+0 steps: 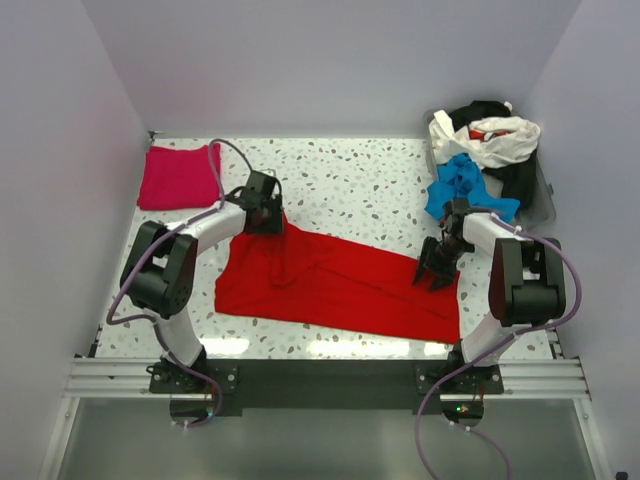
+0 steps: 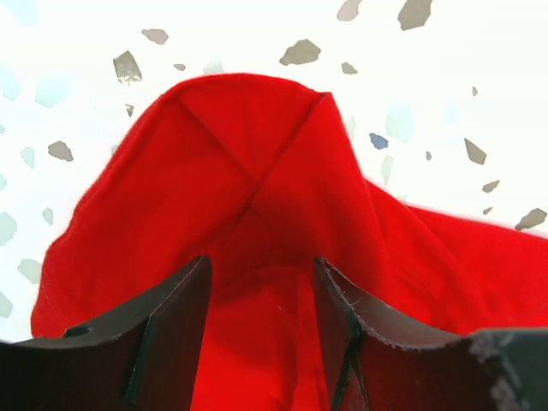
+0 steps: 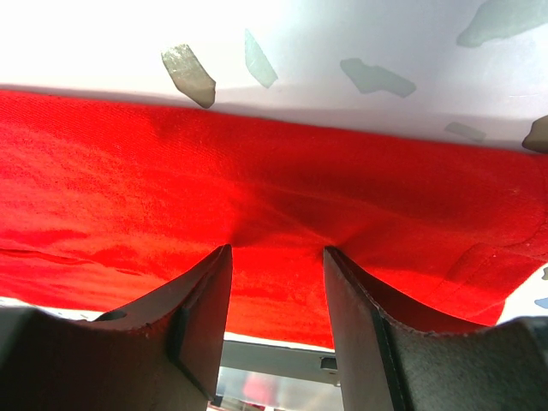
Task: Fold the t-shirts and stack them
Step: Fold the tshirt
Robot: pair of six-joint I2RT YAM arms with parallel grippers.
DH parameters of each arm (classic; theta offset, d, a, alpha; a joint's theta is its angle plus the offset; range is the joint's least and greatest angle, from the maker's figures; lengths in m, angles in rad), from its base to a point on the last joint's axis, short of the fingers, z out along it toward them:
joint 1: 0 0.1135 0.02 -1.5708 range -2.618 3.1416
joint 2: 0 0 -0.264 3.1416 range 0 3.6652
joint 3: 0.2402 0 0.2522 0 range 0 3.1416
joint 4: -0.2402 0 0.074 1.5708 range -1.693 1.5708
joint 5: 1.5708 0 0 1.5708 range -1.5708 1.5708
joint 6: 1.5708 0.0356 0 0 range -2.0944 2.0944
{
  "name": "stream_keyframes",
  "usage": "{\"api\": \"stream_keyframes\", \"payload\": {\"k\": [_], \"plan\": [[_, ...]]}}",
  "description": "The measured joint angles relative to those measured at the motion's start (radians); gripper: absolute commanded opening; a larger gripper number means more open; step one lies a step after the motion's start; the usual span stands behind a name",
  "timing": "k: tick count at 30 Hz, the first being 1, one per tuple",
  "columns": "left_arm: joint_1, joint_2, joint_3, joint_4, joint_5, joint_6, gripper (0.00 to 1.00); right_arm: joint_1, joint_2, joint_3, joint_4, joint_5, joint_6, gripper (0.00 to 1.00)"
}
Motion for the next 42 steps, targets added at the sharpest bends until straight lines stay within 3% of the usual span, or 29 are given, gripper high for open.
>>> {"api": "stream_keyframes", "payload": {"k": [12,18,21,22,23,30,42], "plan": [[-0.044,-0.006,0.002,-0.023,-0.019,0.0,0.46,0.0,0.0,0.0,0.0,0.0,0.0,0.51],[-0.048,0.03,0.015,-0.023,-0.019,0.0,0.36,0.0,0.0,0.0,0.001,0.0,0.0,0.51],[-0.048,0.043,0.016,-0.023,-0.021,-0.001,0.15,0.0,0.0,0.0,0.001,0.0,0.0,0.51],[-0.048,0.047,0.016,-0.023,-0.023,0.0,0.04,0.0,0.0,0.0,0.001,0.0,0.0,0.51],[-0.048,0.047,0.016,-0.023,-0.026,0.0,0.0,0.0,0.0,0.0,0.001,0.0,0.0,0.51],[-0.048,0.004,0.004,-0.031,-0.069,0.0,0.0,0.0,0.0,-0.001,0.001,0.0,0.0,0.51],[-0.049,-0.321,-0.212,-0.106,-0.151,-0.048,0.0,0.0,0.005,0.005,-0.004,0.0,-0.006,0.51]]}}
